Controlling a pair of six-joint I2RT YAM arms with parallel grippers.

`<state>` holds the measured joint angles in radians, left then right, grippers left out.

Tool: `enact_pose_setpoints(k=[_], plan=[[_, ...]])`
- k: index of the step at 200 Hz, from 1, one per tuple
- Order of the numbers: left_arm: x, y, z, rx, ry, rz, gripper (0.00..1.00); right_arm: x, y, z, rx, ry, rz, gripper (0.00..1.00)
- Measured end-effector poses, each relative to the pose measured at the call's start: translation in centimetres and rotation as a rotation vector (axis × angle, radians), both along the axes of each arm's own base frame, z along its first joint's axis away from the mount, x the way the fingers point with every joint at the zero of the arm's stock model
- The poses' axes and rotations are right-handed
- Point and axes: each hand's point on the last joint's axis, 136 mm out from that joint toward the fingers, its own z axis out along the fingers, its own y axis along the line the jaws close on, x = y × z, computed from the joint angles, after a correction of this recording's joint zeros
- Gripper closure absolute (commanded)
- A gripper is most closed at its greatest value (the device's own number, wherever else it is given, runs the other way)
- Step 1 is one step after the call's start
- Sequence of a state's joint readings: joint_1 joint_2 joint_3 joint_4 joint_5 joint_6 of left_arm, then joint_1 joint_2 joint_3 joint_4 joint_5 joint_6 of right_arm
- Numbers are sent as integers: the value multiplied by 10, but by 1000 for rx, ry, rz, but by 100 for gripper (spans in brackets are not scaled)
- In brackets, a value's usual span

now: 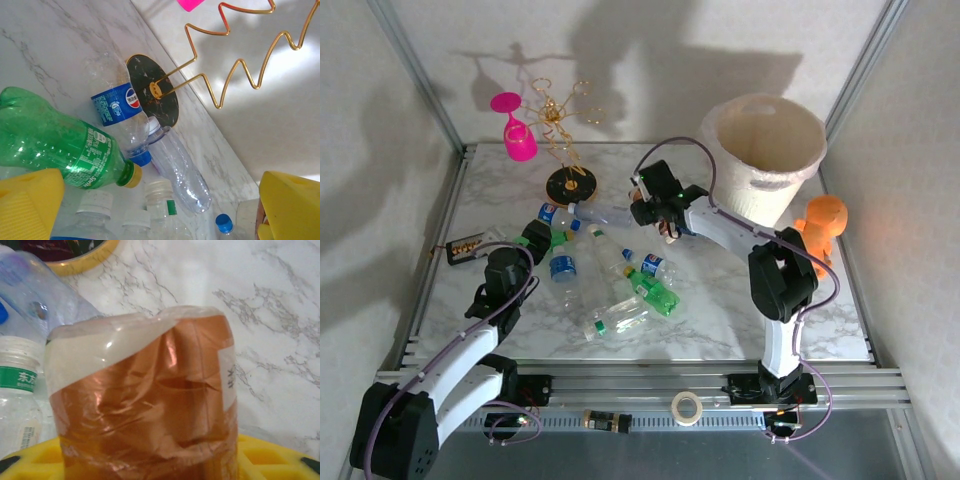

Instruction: Put the plastic bottles in the bin

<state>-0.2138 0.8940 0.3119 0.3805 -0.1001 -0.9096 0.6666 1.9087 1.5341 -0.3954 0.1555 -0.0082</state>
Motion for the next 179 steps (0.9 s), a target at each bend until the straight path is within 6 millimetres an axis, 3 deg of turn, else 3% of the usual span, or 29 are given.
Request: enact_pose_setpoints(k=[34,67,139,179], plan=[[1,-5,-1,-7,3,-28,0,-6,-2,27,43,-40,8,62],[1,-8,-1,-3,3,-43,0,-13,-4,67,108,-103,21,62],[2,-12,3,5,-14,-70,0,-37,-14,189,317,-319,64,63],[3,-19,10,-2,-40,-108,0,-47,-43,253,417,-456,44,63]])
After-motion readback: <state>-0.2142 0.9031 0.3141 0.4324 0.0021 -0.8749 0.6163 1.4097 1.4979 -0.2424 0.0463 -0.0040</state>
